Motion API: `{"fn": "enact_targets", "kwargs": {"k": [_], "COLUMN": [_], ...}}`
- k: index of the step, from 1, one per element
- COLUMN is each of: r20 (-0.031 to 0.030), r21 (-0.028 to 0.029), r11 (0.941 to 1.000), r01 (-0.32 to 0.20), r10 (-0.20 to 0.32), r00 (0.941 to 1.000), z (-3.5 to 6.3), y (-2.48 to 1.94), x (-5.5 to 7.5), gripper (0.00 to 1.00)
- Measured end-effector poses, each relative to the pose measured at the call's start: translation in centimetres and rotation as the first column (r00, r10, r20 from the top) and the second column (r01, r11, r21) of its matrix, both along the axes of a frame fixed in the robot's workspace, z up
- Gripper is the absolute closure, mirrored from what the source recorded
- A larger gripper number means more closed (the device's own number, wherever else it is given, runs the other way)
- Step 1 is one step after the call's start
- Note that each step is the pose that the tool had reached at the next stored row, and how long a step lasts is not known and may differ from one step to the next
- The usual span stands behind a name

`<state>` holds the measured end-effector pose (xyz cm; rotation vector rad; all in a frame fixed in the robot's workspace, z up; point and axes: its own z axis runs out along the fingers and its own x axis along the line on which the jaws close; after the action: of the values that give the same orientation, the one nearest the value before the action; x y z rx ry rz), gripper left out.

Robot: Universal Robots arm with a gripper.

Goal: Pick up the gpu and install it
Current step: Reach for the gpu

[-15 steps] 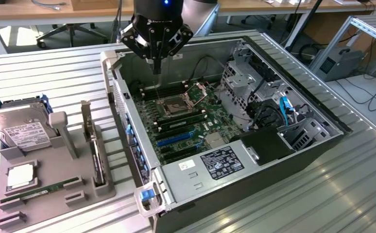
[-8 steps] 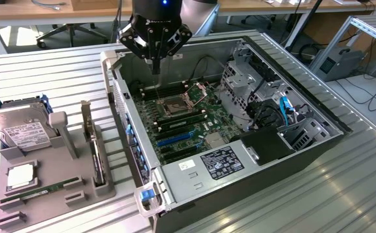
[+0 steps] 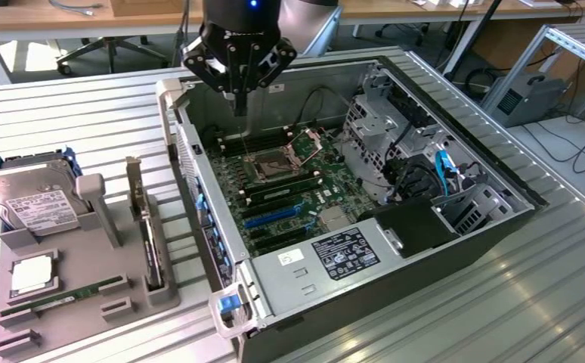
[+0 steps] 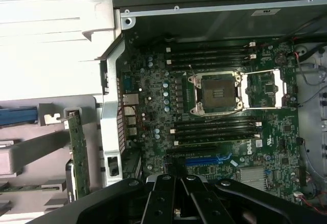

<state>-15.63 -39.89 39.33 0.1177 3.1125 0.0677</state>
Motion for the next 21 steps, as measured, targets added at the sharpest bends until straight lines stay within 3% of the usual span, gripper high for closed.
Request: {"fn": "enact_targets", "kwargs": {"k": [21], "r20": [0.0001], "r21": [0.0000], "r11": [1.0000], "r01": [0.000], "r10": [0.000], "r00": [1.0000], "z": [0.00], "y": [0.00], "x": [-0.86], "gripper": [0.89]}}
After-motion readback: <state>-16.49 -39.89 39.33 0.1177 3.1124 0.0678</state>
